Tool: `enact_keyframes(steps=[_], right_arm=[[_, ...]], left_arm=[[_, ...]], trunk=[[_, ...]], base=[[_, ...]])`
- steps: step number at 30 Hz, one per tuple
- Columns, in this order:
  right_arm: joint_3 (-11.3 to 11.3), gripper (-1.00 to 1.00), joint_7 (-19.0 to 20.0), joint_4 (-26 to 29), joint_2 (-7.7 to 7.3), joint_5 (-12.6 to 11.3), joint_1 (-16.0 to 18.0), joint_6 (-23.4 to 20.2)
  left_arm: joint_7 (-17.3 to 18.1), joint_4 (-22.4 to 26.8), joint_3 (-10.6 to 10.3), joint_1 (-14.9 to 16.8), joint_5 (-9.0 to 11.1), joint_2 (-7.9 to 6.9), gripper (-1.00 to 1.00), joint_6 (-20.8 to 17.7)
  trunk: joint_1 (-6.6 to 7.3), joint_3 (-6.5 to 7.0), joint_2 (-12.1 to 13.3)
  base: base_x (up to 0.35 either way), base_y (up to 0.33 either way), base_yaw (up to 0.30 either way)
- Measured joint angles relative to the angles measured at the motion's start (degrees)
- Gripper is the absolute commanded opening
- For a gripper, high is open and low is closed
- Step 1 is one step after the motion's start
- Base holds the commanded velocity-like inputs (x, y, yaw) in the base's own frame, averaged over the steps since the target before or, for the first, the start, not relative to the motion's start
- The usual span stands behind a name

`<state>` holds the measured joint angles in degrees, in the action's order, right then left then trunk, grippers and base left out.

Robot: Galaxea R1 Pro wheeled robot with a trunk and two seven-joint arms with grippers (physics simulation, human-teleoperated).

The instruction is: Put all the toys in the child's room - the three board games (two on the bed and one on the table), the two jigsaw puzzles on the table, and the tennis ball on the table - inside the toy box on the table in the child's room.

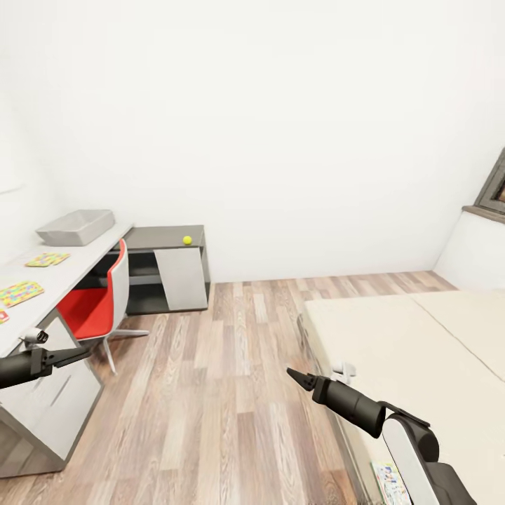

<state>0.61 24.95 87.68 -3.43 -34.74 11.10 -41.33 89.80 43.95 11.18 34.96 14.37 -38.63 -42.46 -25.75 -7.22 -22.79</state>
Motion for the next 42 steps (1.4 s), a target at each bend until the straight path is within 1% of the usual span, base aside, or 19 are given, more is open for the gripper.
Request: enact_keyframes(steps=[24,31,42], right_arm=[[0.03,1.0,-0.01,-0.05,-0.02,-0.18,0.0,-0.18],[0.02,1.0,-0.02,-0.06,-0.01,-0.2,0.0,-0.19],[0.03,1.0,-0.03,-0.07,-0.03,-0.34,0.0,-0.24]], left_arm=[[0.0,-0.77,0.0,0.0,0.09,0.0,1.0,0.07],[-0.01,-0.81,-0.01,0.0,0.11,-0.01,1.0,0.08],[-0.01,-0.82,-0.01,0.0,0.12,-0.01,1.0,0.09]], trunk=[[0.0,0.0,0.0],[0.0,0.0,0.0],[0.0,0.0,0.0]], base=[[0.0,0.273,-0.274],[0.0,0.105,-0.28],[0.0,0.017,-0.28]])
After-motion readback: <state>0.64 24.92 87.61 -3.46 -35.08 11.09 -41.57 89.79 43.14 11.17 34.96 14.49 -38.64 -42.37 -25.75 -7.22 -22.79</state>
